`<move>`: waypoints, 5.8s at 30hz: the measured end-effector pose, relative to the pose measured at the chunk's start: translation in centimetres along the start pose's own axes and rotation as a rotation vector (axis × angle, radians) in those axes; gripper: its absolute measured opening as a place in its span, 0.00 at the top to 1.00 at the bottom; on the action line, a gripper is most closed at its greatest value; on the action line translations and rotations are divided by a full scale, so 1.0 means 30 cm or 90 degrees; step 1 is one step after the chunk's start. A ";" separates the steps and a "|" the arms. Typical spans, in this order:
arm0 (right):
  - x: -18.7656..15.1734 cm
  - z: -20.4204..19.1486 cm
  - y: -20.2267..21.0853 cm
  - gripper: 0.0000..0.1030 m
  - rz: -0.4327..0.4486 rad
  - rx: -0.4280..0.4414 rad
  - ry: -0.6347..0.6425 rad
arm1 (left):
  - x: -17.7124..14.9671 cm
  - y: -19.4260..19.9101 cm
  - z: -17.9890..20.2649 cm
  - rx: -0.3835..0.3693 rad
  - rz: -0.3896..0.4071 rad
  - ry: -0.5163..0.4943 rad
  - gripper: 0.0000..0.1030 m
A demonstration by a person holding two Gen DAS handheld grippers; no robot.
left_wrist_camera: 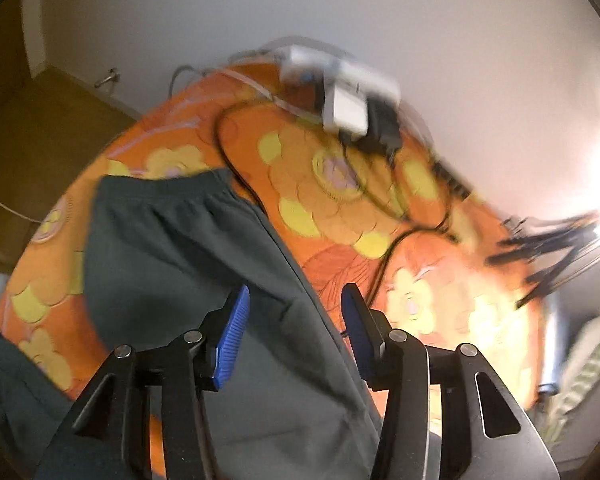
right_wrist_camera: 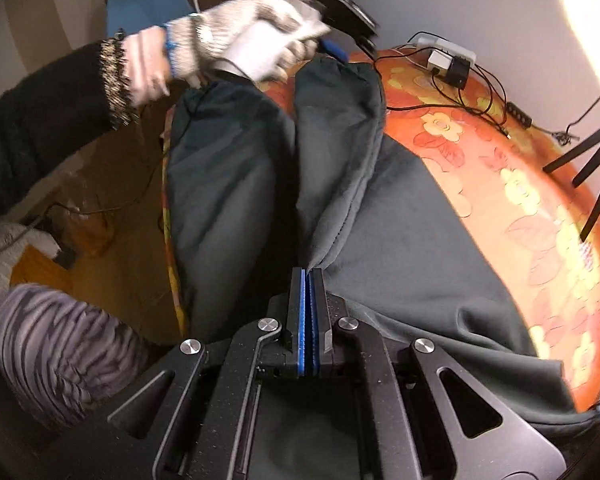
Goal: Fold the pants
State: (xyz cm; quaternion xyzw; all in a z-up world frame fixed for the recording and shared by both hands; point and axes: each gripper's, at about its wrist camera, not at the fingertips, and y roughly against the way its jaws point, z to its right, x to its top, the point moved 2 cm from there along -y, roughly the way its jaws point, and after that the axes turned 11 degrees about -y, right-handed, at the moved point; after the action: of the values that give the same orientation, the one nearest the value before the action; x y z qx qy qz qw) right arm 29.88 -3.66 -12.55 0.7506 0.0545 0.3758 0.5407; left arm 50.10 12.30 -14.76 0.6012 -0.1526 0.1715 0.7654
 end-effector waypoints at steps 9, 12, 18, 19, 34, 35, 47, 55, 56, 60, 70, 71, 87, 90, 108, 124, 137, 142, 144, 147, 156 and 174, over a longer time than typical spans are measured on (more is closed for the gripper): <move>-0.034 0.006 -0.032 0.97 0.026 0.030 -0.012 | 0.013 -0.118 0.001 0.114 -0.036 0.016 0.39; -0.036 0.008 -0.037 0.97 0.031 0.039 -0.022 | 0.019 -0.123 -0.001 0.133 -0.020 0.013 0.40; -0.016 0.012 -0.004 0.97 0.067 0.047 -0.032 | -0.004 -0.099 -0.043 0.169 0.034 0.023 0.95; -0.014 0.014 0.001 0.97 0.072 0.048 -0.035 | -0.008 -0.095 -0.054 0.157 0.039 0.028 0.97; -0.006 0.032 0.052 0.97 0.085 -0.029 -0.041 | -0.075 0.265 -0.242 0.004 0.195 0.145 0.98; -0.007 0.026 0.062 0.97 0.085 -0.037 -0.035 | -0.082 0.302 -0.249 -0.006 0.204 0.145 0.98; -0.108 -0.135 0.140 0.97 0.053 -0.108 0.042 | -0.504 0.552 -0.444 -0.070 0.255 0.190 0.99; -0.258 -0.260 -0.003 0.97 -0.051 -0.123 0.103 | -0.791 0.498 -0.605 -0.061 0.198 0.238 0.99; -0.257 -0.262 -0.007 0.97 -0.052 -0.123 0.105 | -0.803 0.496 -0.614 -0.062 0.196 0.238 0.98; -0.228 -0.256 0.017 0.97 -0.041 -0.125 0.084 | -0.813 0.514 -0.634 -0.049 0.196 0.230 0.97; -0.253 0.008 0.211 0.61 0.049 -0.147 -0.137 | -0.870 0.524 -0.676 -0.006 0.184 0.235 0.89; -0.267 0.044 0.243 0.61 0.063 -0.164 -0.159 | -0.870 0.538 -0.676 0.001 0.186 0.226 0.89; -0.542 0.480 0.655 0.47 0.246 -0.273 -0.463 | -0.386 1.031 -0.166 0.018 0.206 -0.109 0.73; -0.578 0.543 0.691 0.46 0.264 -0.284 -0.501 | -0.314 1.110 -0.018 0.007 0.226 -0.154 0.67; -0.738 0.861 0.785 0.46 0.305 -0.262 -0.666 | -0.515 0.579 0.877 -0.255 0.073 -0.327 0.57; -0.748 0.900 0.788 0.38 0.301 -0.219 -0.710 | -0.715 0.090 1.523 -0.230 -0.028 -0.494 0.48; -0.798 0.972 0.818 0.38 0.324 -0.189 -0.790 | -0.709 0.000 1.559 -0.203 0.015 -0.498 0.95; -0.773 0.993 0.794 0.38 0.319 -0.157 -0.804 | -0.771 0.135 1.572 -0.243 0.070 -0.552 0.95; -0.766 0.999 0.782 0.38 0.320 -0.135 -0.815 | -0.824 0.183 1.575 -0.248 0.086 -0.591 0.95; -0.762 1.008 0.752 0.37 0.309 -0.108 -0.832 | -0.927 0.236 1.575 -0.262 0.097 -0.642 0.95; -0.783 1.019 0.595 0.37 0.234 -0.046 -0.877 | -1.135 0.255 1.562 -0.258 0.094 -0.751 0.95; -0.991 0.916 0.716 0.88 0.295 -0.125 -0.880 | -1.095 0.413 1.048 -0.126 0.077 -0.720 0.68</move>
State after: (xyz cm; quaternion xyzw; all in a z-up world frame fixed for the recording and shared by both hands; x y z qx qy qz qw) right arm 18.88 -48.15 -12.91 0.7564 -0.4930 -0.0753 0.4232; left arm 14.32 -18.16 -11.21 0.5152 -0.5875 -0.1479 0.6062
